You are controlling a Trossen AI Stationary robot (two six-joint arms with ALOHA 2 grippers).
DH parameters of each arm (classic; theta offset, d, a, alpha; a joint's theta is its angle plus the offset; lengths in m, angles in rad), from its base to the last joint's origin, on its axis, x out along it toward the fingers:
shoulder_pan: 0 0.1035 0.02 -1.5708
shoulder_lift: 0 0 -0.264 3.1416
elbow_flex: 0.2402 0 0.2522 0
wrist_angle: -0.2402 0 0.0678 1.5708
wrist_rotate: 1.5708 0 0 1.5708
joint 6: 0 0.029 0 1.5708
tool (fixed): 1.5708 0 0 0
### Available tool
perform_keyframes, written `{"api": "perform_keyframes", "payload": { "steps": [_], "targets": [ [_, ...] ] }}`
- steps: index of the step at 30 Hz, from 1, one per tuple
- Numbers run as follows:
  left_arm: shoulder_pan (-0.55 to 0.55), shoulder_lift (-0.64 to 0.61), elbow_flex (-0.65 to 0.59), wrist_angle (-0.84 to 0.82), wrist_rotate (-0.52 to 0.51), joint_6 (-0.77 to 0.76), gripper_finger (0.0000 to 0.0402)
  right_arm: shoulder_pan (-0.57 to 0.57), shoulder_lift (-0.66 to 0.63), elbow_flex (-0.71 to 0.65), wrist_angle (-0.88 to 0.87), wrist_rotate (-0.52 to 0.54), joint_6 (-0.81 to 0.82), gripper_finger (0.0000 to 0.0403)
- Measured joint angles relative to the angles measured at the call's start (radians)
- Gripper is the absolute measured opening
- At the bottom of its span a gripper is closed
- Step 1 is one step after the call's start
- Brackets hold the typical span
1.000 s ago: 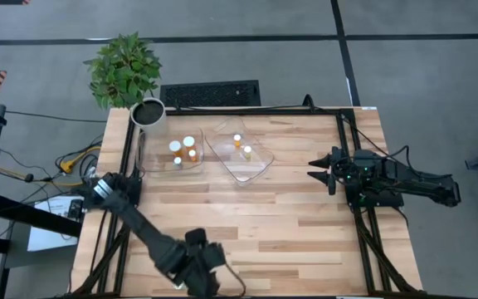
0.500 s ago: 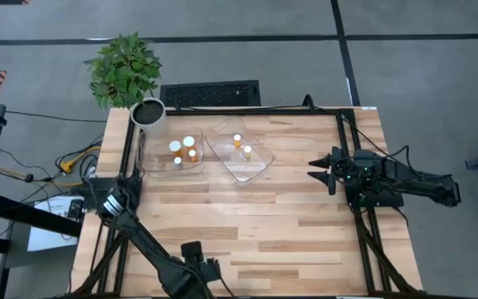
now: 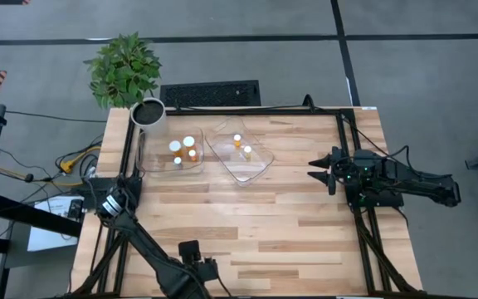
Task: Pick and place medicine bottles into bin by pill shape (circle, oval)
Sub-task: Put the small red tablet bottle into the right transparent bin
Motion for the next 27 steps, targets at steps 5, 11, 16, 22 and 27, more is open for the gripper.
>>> {"api": "perform_keyframes", "payload": {
  "steps": [5, 11, 16, 22, 27],
  "targets": [
    [-0.002, 0.0, 0.0, -0.069, -0.016, 0.0, 0.0241, 0.0, 0.0, 0.0, 0.0, 0.0, 0.0, 0.0225],
    [-0.002, 0.0, 0.0, -0.047, -0.017, 0.037, 0.0241, 0.0, 0.0, 0.0, 0.0, 0.0, 0.0, 0.0225],
    [-0.004, 0.0, 0.0, -0.046, -0.015, 0.034, 0.0241, 0.0, 0.0, 0.0, 0.0, 0.0, 0.0, 0.0225],
    [-0.005, -0.001, 0.0, -0.046, -0.007, 0.044, 0.0241, 0.0, 0.0, 0.0, 0.0, 0.0, 0.0, 0.0225],
    [-0.005, -0.001, 0.0, -0.045, -0.008, 0.064, 0.0241, 0.0, 0.0, 0.0, 0.0, 0.0, 0.0, 0.0225]
  ]
}}
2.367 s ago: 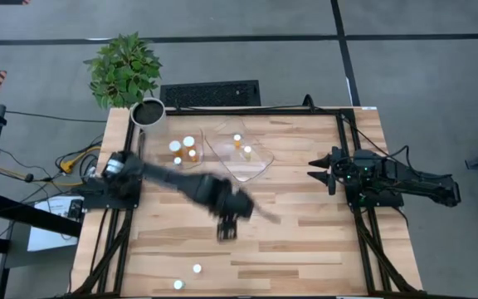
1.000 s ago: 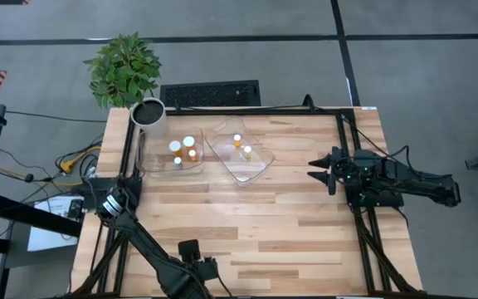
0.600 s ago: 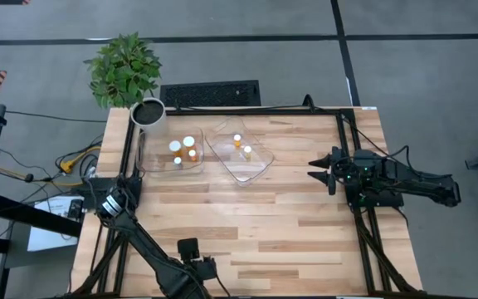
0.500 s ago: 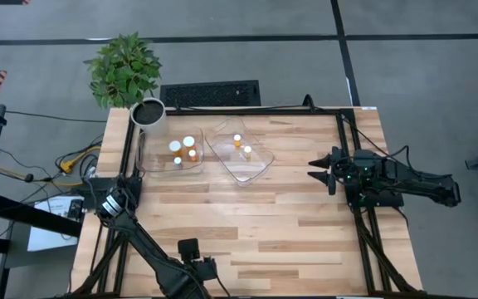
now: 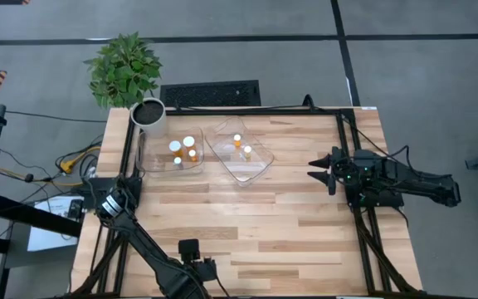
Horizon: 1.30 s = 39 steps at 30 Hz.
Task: Pick and place medicine bottles into bin by pill shape (circle, oval)
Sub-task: Put the small red tablet bottle into the right transparent bin
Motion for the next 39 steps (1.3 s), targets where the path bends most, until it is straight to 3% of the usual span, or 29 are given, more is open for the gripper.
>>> {"api": "perform_keyframes", "payload": {
  "steps": [10, 22, 25, 30, 33, 39],
  "targets": [
    [0.017, 0.0, 0.0, 0.062, 0.011, 0.022, 0.0241, 0.0, 0.0, 0.0, 0.0, 0.0, 0.01, 0.0225],
    [0.013, -0.029, -0.001, -0.077, -0.027, -0.136, 0.0241, 0.0, 0.0, 0.0, 0.005, 0.031, 0.013, 0.0225],
    [0.007, -0.065, -0.084, 0.008, -0.007, -0.149, 0.0241, 0.0, 0.0, 0.0, 0.003, 0.048, 0.025, 0.0225],
    [0.003, -0.144, -0.274, 0.309, 0.073, -0.133, 0.0241, 0.0, 0.0, 0.0, -0.005, 0.05, 0.041, 0.0225],
    [0.004, -0.177, -0.29, 0.36, 0.078, -0.125, 0.0241, 0.0, 0.0, 0.0, -0.008, 0.05, 0.044, 0.0225],
    [0.024, -0.185, -0.245, 0.313, 0.06, -0.023, 0.0241, 0.0, 0.0, 0.0, -0.027, 0.05, 0.044, 0.0225]
  ]
}}
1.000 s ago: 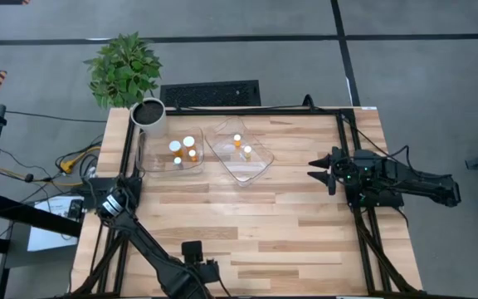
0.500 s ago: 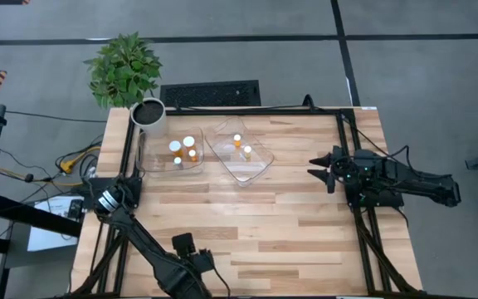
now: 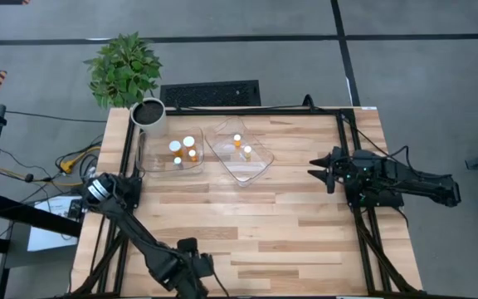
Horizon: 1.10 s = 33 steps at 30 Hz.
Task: Pick and place medicine bottles into bin by pill shape (circle, oval)
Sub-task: Put the small red tablet bottle into the right transparent bin
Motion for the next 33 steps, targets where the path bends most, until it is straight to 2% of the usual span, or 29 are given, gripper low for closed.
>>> {"api": "perform_keyframes", "payload": {
  "steps": [4, 13, 17, 21, 33],
  "targets": [
    [0.024, 0.0, 0.0, -0.027, 0.032, 0.043, 0.0241, 0.0, 0.0, 0.0, -0.004, 0.0, 0.0, 0.0225],
    [0.048, 0.002, 0.0, -0.03, 0.019, 0.115, 0.0241, 0.0, 0.0, 0.0, -0.008, 0.0, 0.0, 0.0225],
    [0.048, 0.002, -0.03, 0.024, 0.017, 0.11, 0.0241, 0.0, 0.0, 0.0, -0.008, 0.0, 0.0, 0.0225],
    [0.043, 0.003, -0.097, 0.09, 0.076, 0.091, 0.0241, 0.0, 0.0, 0.0, -0.008, 0.0, -0.001, 0.0225],
    [0.044, 0.004, -0.117, 0.069, 0.068, 0.123, 0.024, 0.0, 0.0, 0.0, -0.008, 0.0, -0.001, 0.0225]
  ]
}}
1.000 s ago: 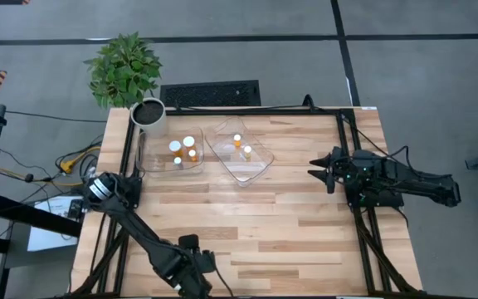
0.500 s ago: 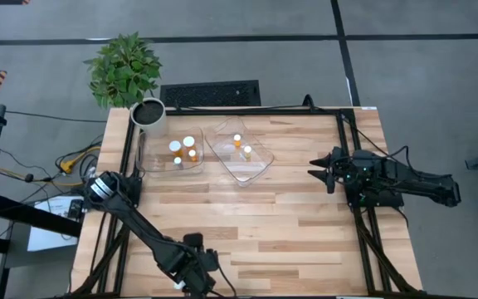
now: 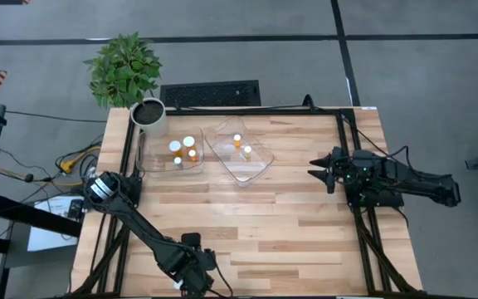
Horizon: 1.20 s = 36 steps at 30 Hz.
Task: Pick and place medicine bottles into bin by pill shape (circle, oval)
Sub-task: Put the small red tablet bottle into the right transparent bin
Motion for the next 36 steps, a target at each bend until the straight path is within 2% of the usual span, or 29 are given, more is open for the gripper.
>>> {"api": "perform_keyframes", "payload": {
  "steps": [4, 13, 20, 29, 36],
  "targets": [
    [0.0, 0.0, 0.0, 0.0, -0.022, 0.006, 0.0228, 0.0, 0.0, 0.0, 0.0, 0.0, 0.0, 0.0225],
    [0.003, 0.0, 0.0, -0.002, -0.024, 0.026, 0.0156, 0.0, 0.0, 0.0, -0.006, 0.0, 0.0, 0.0225],
    [0.015, 0.0, 0.0, -0.001, -0.023, 0.026, 0.0121, 0.0, 0.0, 0.0, -0.007, 0.0, 0.0, 0.0225],
    [0.092, 0.0, 0.004, -0.002, -0.023, 0.087, 0.0117, 0.0, 0.0, 0.0, -0.007, 0.0, 0.0, 0.0225],
    [0.226, 0.0, 0.099, -0.111, -0.03, 0.332, 0.0118, 0.0, 0.0, 0.0, -0.006, 0.0, 0.0, 0.0225]
  ]
}}
